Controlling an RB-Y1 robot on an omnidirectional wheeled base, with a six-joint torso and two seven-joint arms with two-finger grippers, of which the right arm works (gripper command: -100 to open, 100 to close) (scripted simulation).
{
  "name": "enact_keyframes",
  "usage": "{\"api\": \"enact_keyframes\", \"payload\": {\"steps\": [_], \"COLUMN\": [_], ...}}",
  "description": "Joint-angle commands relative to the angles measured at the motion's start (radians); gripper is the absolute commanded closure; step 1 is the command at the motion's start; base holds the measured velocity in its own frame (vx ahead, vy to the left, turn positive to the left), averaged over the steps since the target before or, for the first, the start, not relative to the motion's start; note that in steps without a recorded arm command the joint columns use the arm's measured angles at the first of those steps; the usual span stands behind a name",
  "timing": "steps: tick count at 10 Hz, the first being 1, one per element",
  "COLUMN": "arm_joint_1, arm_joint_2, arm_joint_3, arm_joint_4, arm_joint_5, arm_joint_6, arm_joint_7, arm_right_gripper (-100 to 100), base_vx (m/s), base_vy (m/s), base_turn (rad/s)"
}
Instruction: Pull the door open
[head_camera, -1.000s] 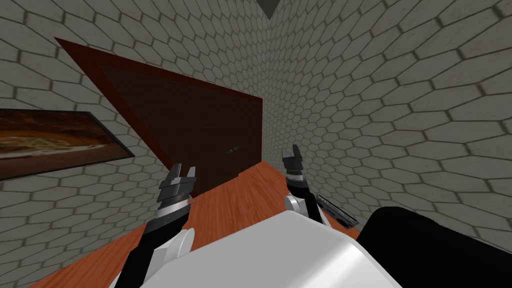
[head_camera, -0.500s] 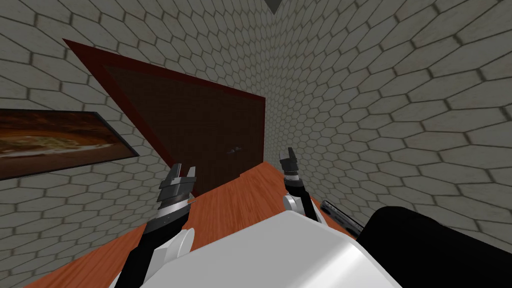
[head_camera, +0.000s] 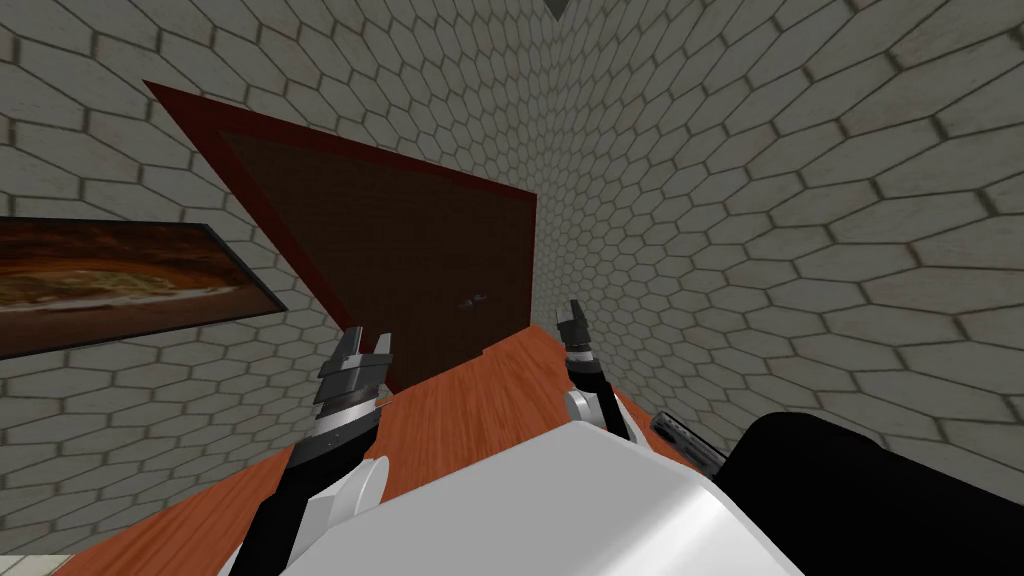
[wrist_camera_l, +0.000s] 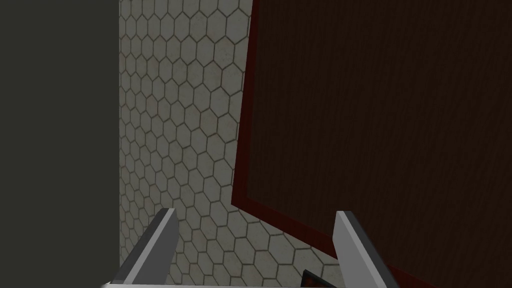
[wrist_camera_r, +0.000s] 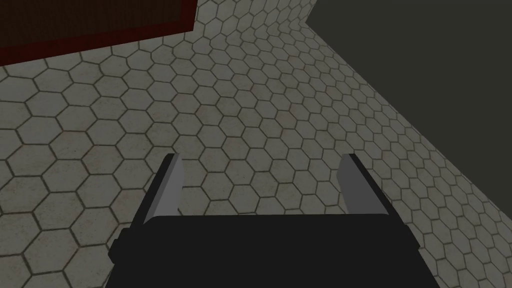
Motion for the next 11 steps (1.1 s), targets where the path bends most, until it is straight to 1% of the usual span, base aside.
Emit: {"api": "enact_keyframes", "payload": {"steps": [1, 4, 10, 11], "arm_joint_1": [-0.015, -0.038, -0.091, -0.091], "arm_joint_2": [-0.008, -0.024, -0.054, -0.054], "arm_joint_3": [-0.005, -0.012, -0.03, -0.03], "arm_joint_4": [0.041, 0.109, 0.268, 0.268], "arm_joint_5": [-0.002, -0.007, -0.017, -0.017], "arm_joint_6": [-0.008, -0.019, -0.044, -0.044], "arm_joint_7": [-0.002, -0.006, -0.016, -0.016], "arm_right_gripper": [-100, -100, -100, -100], "base_vx": [0.083, 0.084, 0.095, 0.055], "base_vy": [-0.002, 0.004, 0.006, -0.006], "base_turn": [0.058, 0.074, 0.085, 0.027]}}
